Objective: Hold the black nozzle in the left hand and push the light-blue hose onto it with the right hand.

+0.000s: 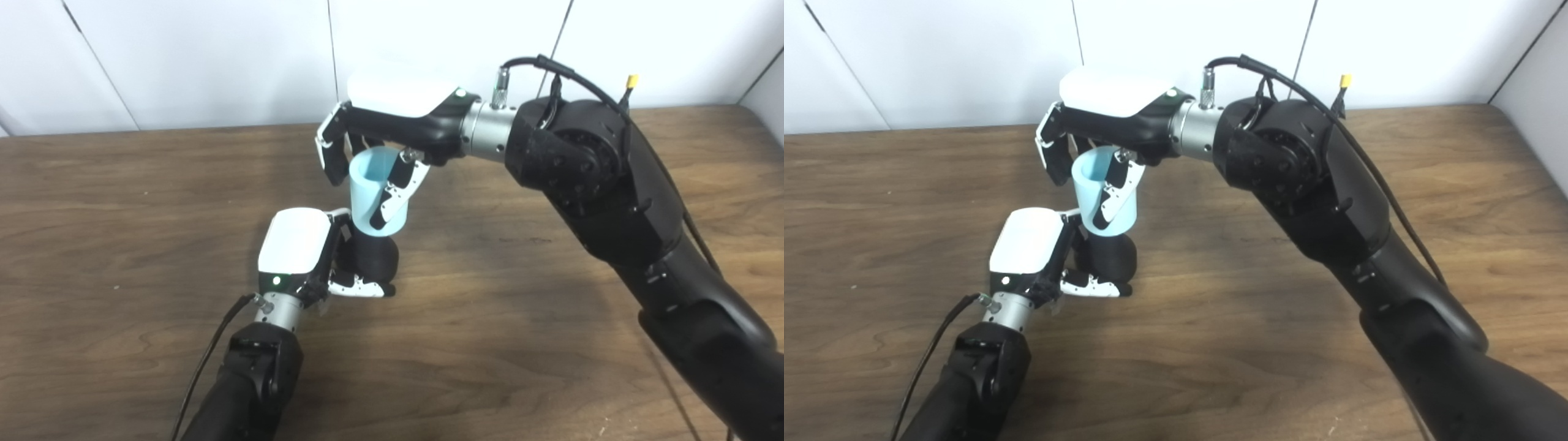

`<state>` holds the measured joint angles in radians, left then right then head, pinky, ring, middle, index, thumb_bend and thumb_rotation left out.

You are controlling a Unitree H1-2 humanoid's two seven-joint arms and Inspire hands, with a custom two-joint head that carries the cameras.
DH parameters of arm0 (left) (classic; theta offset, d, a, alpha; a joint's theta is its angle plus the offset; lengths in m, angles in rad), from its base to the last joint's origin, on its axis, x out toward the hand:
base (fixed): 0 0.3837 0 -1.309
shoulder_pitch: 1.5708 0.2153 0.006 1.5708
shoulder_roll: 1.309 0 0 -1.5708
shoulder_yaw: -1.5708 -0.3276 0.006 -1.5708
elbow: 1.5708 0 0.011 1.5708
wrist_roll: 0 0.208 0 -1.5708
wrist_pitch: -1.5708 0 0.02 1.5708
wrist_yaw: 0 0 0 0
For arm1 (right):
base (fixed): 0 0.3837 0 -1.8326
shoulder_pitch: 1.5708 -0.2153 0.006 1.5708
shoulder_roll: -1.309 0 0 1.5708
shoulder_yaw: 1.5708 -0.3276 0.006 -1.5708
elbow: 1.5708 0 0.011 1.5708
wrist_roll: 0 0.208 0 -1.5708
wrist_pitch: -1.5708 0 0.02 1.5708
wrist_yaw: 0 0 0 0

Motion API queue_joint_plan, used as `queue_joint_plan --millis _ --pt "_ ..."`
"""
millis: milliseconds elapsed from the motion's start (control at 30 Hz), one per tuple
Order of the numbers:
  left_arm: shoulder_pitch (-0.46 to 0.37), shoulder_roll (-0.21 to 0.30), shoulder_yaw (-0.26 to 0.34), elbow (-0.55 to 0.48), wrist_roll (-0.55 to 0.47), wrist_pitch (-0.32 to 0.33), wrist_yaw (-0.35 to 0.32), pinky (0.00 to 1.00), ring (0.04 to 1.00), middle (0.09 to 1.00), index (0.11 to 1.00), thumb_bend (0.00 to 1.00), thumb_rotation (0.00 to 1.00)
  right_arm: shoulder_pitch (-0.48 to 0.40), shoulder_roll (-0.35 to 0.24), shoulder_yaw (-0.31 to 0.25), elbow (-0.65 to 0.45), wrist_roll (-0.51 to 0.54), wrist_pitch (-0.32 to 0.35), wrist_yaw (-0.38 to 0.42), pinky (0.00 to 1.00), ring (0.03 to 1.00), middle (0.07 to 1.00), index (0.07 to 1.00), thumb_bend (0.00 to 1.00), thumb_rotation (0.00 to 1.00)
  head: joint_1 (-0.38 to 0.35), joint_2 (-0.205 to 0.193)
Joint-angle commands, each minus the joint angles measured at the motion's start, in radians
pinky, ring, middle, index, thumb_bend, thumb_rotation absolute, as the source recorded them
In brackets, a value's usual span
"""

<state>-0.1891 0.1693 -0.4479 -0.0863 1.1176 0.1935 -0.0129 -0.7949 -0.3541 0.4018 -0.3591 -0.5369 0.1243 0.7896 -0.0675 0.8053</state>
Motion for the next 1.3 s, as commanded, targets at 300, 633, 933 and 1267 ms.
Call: queue_joint_plan --millis 300,633,933,1267 --pt "0.007 -0.013 -0.018 -0.006 0.002 0.000 -0.031 0.48 0.491 0.423 0.499 0.52 0.00 -0.002 0.022 0.000 -0.027 -0.011 -0.003 -0.022 0.32 0.404 0.543 0.495 0.49 0.00 0.001 0.008" --pt "0.007 -0.013 -0.018 -0.009 0.003 0.000 -0.034 0.49 0.496 0.426 0.498 0.52 0.00 0.034 0.027 -0.005 -0.012 -0.002 -0.022 -0.069 0.32 0.407 0.549 0.494 0.49 0.00 0.002 0.013" --pt "0.008 -0.012 -0.019 -0.011 0.010 -0.001 -0.034 0.45 0.481 0.424 0.495 0.52 0.00 0.049 0.029 -0.011 0.010 0.006 -0.046 -0.111 0.34 0.401 0.530 0.488 0.50 0.00 0.002 0.016" --pt "0.007 -0.015 -0.019 -0.016 0.012 0.008 -0.046 0.49 0.497 0.428 0.498 0.52 0.00 0.061 0.023 -0.002 0.024 -0.001 -0.050 -0.115 0.34 0.402 0.526 0.484 0.50 0.00 0.004 0.018"
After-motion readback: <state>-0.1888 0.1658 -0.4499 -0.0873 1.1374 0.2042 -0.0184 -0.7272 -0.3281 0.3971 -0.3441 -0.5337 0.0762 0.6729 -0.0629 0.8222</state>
